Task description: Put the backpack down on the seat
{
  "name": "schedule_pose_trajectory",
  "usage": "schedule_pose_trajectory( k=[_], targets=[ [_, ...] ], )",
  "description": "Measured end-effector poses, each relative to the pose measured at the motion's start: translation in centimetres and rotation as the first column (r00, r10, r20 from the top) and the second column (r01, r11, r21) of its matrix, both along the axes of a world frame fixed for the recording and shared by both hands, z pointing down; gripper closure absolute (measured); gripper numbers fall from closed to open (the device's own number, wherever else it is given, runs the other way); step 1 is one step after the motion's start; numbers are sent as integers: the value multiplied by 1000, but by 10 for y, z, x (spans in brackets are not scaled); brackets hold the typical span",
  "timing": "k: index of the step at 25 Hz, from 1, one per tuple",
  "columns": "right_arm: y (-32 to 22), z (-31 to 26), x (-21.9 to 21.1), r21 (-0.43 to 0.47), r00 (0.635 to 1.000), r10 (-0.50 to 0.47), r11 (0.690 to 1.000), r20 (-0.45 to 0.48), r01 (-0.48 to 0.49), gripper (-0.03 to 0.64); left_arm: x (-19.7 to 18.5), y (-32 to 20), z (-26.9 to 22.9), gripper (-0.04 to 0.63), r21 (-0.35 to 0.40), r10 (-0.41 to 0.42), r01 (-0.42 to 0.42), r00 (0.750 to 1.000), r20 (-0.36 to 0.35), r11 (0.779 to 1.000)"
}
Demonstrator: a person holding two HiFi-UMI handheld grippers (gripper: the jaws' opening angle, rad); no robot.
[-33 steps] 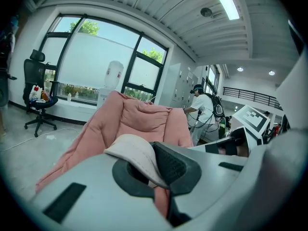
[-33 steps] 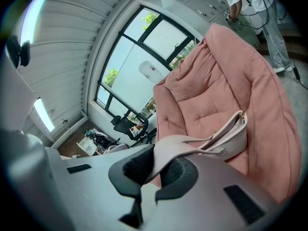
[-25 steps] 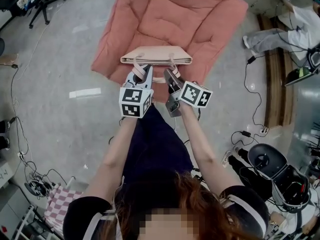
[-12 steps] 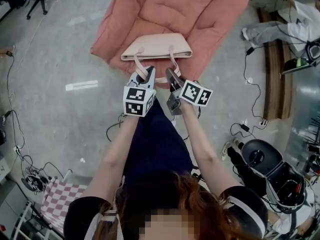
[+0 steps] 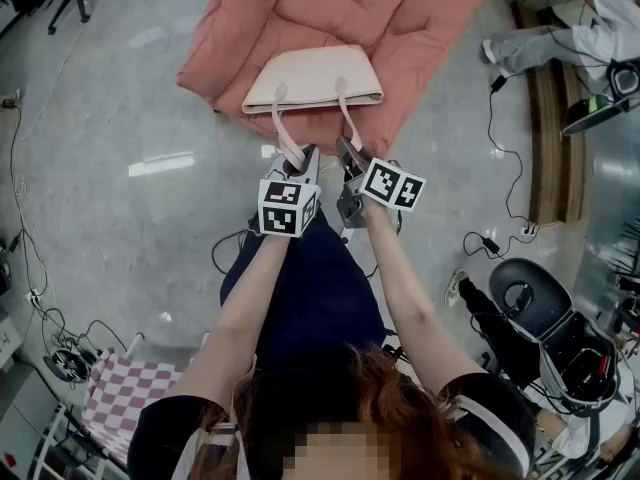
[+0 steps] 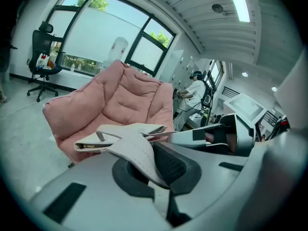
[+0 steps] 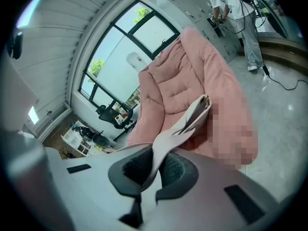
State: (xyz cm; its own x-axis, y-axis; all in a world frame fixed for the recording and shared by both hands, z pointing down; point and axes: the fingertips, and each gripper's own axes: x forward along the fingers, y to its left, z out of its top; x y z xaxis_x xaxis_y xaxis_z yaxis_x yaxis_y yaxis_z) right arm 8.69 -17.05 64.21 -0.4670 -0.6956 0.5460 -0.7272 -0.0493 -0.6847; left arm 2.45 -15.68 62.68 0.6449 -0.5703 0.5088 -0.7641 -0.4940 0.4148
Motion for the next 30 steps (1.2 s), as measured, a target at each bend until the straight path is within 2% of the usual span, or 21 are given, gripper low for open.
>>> schedule_pose_trajectory(
  k=[12, 20, 30],
  targets=[
    [36, 24, 6, -42, 999, 34, 998, -37, -36, 578, 12, 42, 30, 577, -79, 44, -46, 999, -21, 996],
    [52, 40, 10, -80, 997, 45, 996, -66, -50, 577, 22, 61, 50, 575, -107, 132, -129, 991, 27, 986],
    [65, 58, -7, -146, 995, 100, 984, -27, -103, 577, 8, 73, 73, 575, -171, 185, -173, 981, 59, 970]
  ],
)
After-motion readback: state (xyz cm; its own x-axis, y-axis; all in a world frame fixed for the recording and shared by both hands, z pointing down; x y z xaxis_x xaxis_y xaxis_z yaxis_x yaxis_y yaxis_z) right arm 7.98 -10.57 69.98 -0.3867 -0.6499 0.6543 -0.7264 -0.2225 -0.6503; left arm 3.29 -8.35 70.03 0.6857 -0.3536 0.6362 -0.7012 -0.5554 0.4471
